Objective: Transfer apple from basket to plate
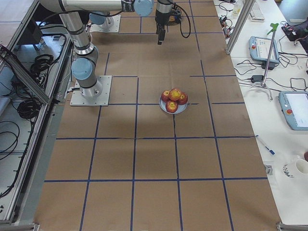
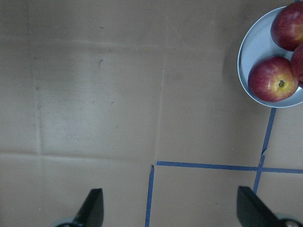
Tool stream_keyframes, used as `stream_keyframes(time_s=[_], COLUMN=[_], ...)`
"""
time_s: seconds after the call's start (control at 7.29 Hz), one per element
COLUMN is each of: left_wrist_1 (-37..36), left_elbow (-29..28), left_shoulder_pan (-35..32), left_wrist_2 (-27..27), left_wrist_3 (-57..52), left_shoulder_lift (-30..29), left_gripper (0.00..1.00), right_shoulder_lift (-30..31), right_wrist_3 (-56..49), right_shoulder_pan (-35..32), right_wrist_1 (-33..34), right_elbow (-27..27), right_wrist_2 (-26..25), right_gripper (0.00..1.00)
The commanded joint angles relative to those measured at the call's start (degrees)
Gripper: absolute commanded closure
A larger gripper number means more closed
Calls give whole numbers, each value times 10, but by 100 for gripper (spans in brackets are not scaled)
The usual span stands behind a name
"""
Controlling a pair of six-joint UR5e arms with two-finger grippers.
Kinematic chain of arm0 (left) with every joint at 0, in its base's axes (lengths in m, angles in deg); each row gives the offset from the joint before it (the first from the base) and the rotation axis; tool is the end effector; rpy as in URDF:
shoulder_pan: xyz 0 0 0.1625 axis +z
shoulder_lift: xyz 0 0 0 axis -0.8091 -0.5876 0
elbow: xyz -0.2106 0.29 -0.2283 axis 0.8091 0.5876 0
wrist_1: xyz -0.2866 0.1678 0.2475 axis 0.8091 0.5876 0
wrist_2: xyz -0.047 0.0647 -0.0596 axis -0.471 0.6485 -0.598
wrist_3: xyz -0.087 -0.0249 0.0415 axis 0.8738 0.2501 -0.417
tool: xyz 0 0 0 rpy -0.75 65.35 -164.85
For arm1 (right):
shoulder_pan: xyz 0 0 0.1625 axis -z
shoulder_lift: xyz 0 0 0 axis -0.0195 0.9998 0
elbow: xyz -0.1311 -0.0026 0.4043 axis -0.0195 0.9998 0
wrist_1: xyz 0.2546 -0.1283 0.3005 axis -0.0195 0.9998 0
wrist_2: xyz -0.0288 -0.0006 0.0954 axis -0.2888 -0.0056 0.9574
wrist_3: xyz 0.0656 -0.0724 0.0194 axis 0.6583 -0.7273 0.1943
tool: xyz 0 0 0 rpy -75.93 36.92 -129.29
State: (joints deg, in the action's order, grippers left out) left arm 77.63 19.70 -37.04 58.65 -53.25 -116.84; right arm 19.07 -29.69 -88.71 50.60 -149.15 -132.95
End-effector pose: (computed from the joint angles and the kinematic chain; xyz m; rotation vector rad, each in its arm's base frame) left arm -0.1416 -0.4507 0.5199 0.3501 3.1170 -0.0696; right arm 0.1308 -0.4727 0.4769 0.1195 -3.1273 -0.1719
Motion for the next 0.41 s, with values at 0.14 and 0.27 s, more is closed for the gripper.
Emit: stream_keyframes(time_s=[0.14,0.27], left_wrist_1=[2,3], left_elbow=[1,3], left_shoulder_pan=[0,0], left_wrist_2=[0,0], left_wrist_3=[1,1], left_shoulder_lift=[1,1], left_gripper=[0,0], right_shoulder_lift=[0,0], right_wrist_3=[-1,-1], right_shoulder_pan=[0,0], right_wrist_1=[0,0], right_elbow=[0,0], right_wrist_2=[1,1], right_gripper=[0,0])
